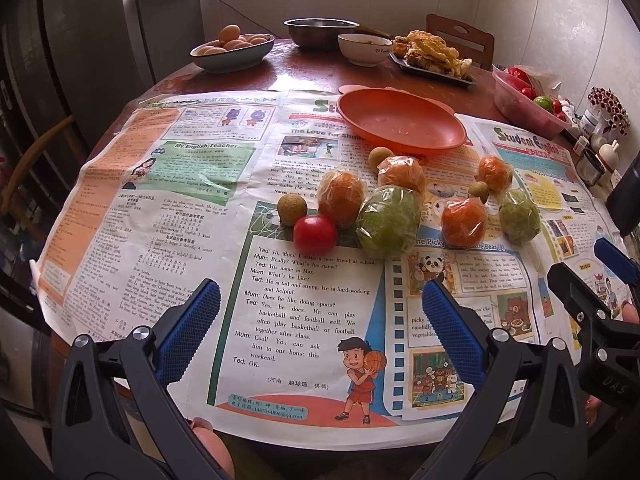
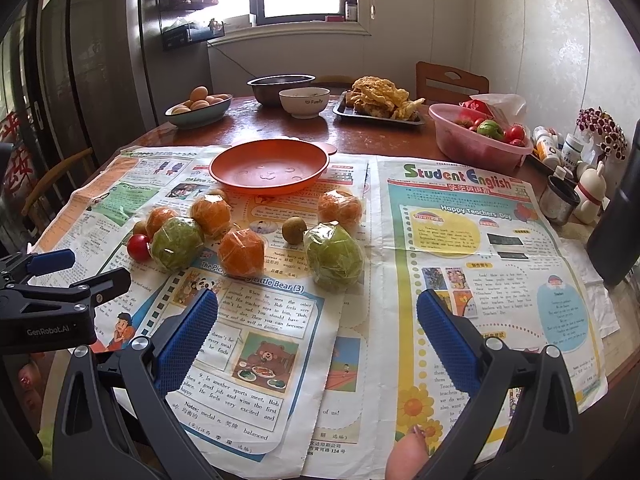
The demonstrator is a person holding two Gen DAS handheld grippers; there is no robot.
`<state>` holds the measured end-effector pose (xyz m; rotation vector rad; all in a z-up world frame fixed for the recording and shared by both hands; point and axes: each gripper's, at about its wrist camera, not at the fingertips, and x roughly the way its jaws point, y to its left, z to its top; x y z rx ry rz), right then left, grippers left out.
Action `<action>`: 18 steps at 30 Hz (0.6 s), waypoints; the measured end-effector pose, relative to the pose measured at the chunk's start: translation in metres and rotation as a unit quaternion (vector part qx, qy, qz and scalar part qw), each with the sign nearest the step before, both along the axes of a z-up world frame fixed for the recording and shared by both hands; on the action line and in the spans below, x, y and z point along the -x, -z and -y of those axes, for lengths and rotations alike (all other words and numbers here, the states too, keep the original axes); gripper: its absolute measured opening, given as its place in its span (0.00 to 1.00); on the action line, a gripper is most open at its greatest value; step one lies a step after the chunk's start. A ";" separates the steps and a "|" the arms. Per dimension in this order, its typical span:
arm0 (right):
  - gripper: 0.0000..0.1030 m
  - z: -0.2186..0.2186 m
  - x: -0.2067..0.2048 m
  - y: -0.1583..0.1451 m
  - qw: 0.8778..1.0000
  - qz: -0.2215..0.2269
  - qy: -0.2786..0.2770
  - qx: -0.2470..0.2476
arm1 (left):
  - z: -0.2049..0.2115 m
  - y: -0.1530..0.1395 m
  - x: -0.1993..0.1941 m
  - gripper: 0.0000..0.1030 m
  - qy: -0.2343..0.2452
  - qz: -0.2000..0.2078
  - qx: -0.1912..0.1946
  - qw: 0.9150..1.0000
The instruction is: Organize fruits
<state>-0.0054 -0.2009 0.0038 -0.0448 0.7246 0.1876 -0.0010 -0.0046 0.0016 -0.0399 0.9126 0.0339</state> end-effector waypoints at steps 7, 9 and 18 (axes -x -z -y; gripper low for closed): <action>0.96 0.001 0.000 0.000 1.000 -0.001 0.001 0.000 | 0.000 0.000 0.001 0.92 0.001 0.000 0.001 1.000; 0.96 0.002 0.001 0.000 1.000 0.000 0.000 -0.001 | 0.001 0.000 0.002 0.92 0.001 0.001 0.000 1.000; 0.96 0.002 -0.001 0.000 1.000 -0.003 0.001 -0.001 | 0.000 0.002 0.000 0.92 0.002 -0.003 0.005 1.000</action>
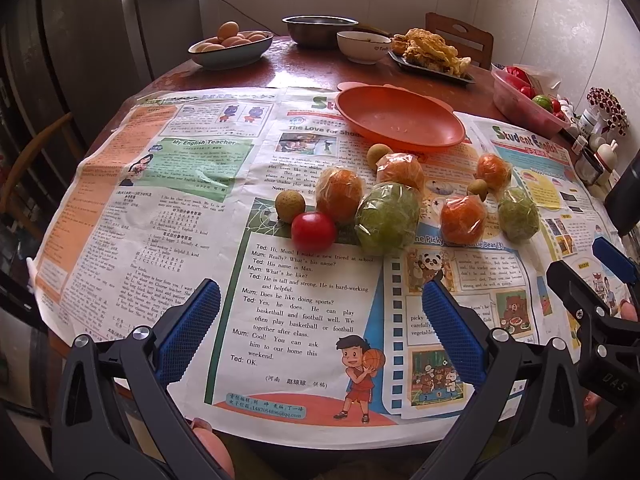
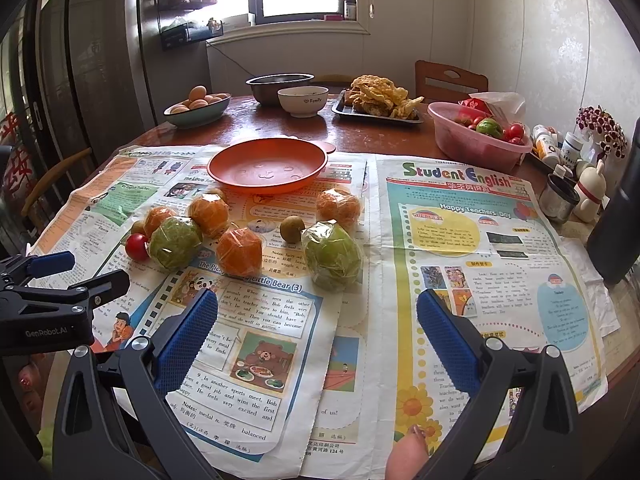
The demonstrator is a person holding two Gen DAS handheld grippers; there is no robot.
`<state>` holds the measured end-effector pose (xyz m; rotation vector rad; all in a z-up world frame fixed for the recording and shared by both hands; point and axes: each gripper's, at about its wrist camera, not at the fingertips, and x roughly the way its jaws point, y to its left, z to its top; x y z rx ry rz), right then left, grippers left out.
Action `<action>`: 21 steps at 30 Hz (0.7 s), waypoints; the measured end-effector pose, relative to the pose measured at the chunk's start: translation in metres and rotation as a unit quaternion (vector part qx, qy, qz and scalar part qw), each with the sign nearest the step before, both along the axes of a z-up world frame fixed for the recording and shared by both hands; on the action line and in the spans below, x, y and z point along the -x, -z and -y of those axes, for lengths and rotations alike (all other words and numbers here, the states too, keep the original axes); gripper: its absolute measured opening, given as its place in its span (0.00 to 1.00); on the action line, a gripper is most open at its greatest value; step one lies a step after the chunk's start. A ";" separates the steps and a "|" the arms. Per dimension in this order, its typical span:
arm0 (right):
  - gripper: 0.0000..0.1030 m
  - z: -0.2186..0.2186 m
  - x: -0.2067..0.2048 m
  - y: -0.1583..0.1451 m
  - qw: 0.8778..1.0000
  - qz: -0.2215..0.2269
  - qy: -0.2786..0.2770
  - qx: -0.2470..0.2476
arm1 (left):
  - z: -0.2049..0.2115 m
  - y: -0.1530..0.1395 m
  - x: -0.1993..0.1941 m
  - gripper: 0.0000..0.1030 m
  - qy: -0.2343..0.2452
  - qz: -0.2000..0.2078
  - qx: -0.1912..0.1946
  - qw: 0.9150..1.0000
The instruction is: Organize fruits
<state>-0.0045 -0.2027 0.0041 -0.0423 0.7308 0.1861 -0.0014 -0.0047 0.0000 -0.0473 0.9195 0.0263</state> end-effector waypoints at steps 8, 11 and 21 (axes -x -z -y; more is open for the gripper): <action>0.96 0.000 -0.003 0.003 1.000 -0.004 0.001 0.003 | 0.001 0.003 -0.003 0.92 0.007 -0.005 0.004 1.000; 0.96 0.000 -0.004 0.004 1.000 -0.006 0.001 0.003 | -0.001 0.003 -0.003 0.92 0.009 -0.004 0.012 1.000; 0.96 0.002 -0.010 0.009 1.000 -0.012 0.000 0.004 | -0.005 0.006 -0.009 0.92 0.009 -0.014 0.021 1.000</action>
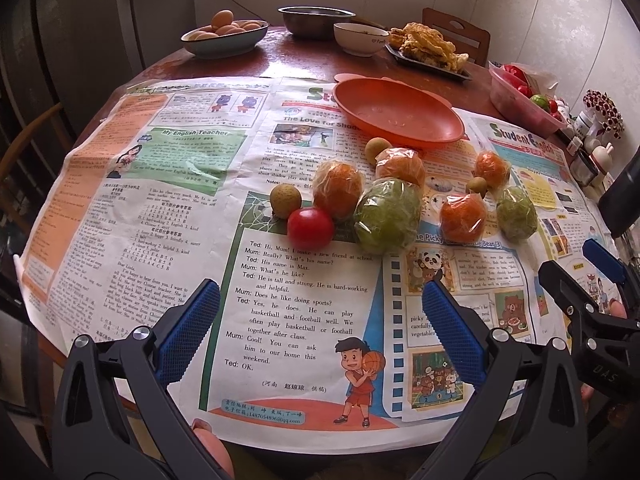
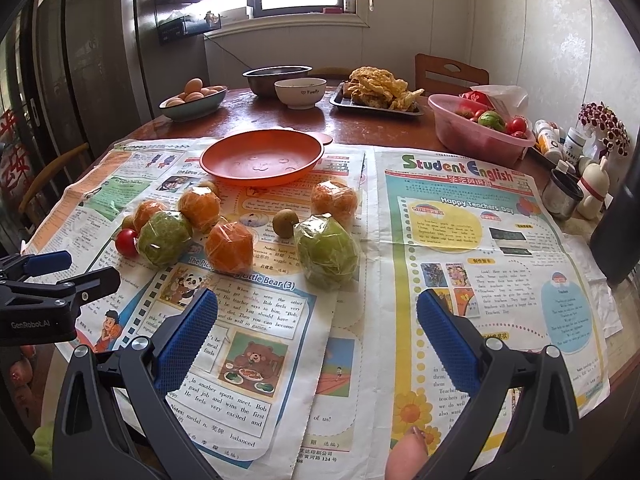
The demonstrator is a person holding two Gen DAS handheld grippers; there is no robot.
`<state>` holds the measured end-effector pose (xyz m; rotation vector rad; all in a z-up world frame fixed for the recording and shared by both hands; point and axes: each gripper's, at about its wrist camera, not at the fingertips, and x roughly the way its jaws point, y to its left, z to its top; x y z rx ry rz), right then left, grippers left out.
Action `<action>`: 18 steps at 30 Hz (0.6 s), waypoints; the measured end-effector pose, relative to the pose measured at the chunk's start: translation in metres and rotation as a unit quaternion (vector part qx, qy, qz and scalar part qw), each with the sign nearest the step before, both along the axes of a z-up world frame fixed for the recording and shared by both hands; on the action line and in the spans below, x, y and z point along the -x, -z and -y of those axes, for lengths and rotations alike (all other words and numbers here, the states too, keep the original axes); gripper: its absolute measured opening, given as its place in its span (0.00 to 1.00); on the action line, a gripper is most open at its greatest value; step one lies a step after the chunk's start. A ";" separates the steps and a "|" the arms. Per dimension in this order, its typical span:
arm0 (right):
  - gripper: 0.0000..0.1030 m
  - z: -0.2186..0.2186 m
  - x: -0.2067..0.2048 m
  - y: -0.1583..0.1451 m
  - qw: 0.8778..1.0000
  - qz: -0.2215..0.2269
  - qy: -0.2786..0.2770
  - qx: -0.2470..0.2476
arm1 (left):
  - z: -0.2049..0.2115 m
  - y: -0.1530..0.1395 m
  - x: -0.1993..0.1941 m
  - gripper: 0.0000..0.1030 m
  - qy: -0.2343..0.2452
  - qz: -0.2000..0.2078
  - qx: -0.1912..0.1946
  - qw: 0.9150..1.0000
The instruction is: Organize fruits
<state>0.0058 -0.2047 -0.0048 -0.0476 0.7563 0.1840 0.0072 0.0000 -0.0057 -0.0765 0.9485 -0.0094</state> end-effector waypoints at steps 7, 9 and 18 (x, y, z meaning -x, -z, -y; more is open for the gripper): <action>0.96 0.006 -0.007 0.000 1.000 0.001 0.001 0.003 | 0.004 -0.002 -0.005 0.92 0.013 -0.002 0.006 1.000; 0.96 0.009 -0.011 0.000 1.000 -0.001 0.003 0.006 | 0.005 -0.003 -0.007 0.92 0.021 -0.002 0.012 1.000; 0.96 0.019 -0.038 0.012 0.999 -0.020 0.007 0.029 | 0.013 -0.011 -0.021 0.92 0.037 0.003 0.006 0.999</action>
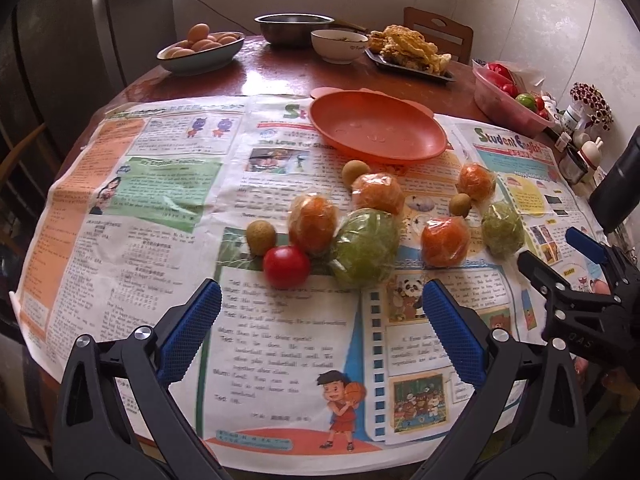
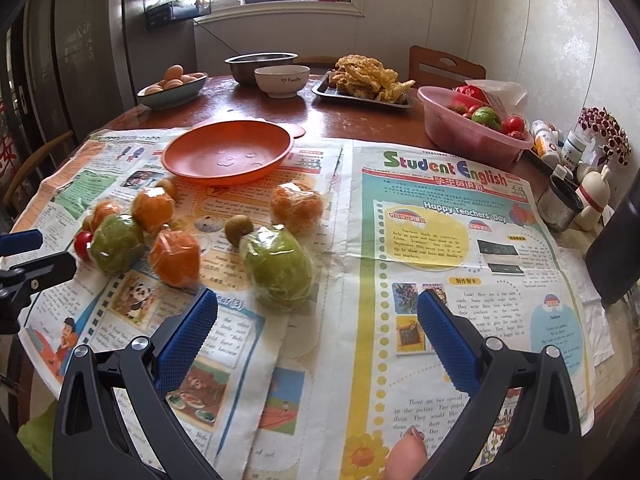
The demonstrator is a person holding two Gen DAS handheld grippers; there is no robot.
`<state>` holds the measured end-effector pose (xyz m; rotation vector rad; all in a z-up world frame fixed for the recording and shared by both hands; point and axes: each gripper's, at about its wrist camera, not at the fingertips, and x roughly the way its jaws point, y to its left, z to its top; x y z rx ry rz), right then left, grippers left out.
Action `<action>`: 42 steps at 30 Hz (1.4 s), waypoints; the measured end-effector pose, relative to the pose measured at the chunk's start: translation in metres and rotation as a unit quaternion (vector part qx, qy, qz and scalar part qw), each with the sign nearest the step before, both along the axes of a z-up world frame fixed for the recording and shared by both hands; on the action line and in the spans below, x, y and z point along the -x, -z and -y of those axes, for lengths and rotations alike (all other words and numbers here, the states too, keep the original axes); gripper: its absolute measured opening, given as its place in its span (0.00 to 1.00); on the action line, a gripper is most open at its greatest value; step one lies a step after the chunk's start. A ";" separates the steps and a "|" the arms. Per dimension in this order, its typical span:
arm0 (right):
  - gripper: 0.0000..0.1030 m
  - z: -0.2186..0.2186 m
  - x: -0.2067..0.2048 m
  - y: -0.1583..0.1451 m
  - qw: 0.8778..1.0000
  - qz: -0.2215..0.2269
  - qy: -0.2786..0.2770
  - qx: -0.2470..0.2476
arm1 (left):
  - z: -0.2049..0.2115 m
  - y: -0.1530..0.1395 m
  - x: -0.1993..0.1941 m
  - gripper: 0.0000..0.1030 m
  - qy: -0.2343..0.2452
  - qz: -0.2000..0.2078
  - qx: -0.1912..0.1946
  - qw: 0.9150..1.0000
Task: Organize fruits
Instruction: 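Grasp a green wrapped fruit with the left tool while the right tool grasps another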
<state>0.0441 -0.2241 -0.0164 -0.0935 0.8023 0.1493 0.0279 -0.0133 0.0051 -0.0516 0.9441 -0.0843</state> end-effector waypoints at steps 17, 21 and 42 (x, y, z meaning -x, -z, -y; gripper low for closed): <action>0.96 -0.003 -0.030 0.010 0.998 -0.026 -0.049 -0.022 | 0.025 0.012 -0.016 0.45 0.071 -0.029 -0.011 0.997; 0.96 -0.007 -0.031 0.010 0.997 -0.026 -0.064 -0.026 | 0.027 0.014 -0.021 0.38 0.075 -0.032 -0.021 0.996; 0.40 -0.013 -0.045 0.018 0.992 -0.047 -0.105 -0.043 | 0.038 0.023 -0.045 0.37 0.091 -0.043 -0.042 0.994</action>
